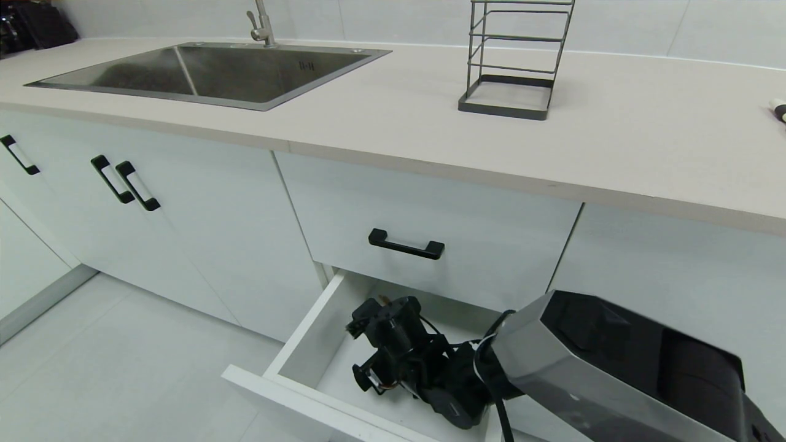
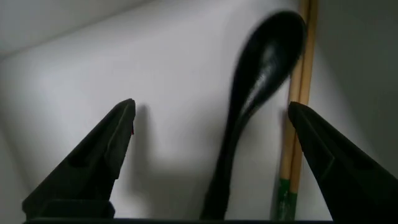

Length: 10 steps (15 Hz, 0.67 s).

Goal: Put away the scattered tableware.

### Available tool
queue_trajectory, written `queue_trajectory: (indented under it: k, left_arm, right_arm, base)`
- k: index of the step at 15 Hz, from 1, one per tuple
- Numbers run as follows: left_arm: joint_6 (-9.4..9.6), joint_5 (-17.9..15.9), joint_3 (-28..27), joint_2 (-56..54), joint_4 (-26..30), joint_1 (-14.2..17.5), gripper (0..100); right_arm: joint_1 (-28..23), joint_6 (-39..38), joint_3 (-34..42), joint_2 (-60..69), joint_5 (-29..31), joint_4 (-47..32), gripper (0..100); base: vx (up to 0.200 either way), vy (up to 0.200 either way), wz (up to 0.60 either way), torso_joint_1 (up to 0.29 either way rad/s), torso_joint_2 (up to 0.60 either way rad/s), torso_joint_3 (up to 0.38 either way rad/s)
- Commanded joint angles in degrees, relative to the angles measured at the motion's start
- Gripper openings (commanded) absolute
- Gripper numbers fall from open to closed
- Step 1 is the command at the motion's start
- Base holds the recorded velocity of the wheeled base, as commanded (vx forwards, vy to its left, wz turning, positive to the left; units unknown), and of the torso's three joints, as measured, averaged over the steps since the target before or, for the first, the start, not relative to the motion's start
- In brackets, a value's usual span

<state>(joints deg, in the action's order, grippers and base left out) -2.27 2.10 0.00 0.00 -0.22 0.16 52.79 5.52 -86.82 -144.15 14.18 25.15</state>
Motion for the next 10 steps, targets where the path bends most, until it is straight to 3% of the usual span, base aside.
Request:
queue_trajectory:
  k: [1,6,10]
  left_arm:
    - [-0.02,0.0,0.0,0.0,0.0,0.0,100]
    - [-0.02,0.0,0.0,0.0,0.0,0.0,100]
    - [-0.02,0.0,0.0,0.0,0.0,0.0,100]
  right_arm:
    - [2.5,0.0,1.6,6.3,-0.1,0.0,100]
    - [5.4,0.0,8.9,17.2,-0.1,0.5,100]
    - [8.6,0.6,20.8,29.8,-2.3,3.8,100]
  base:
    - [0.0,0.0,0.0,0.0,0.0,0.0]
    - [0.0,0.0,0.0,0.0,0.0,0.0]
    - [0.0,0.0,0.0,0.0,0.0,0.0]
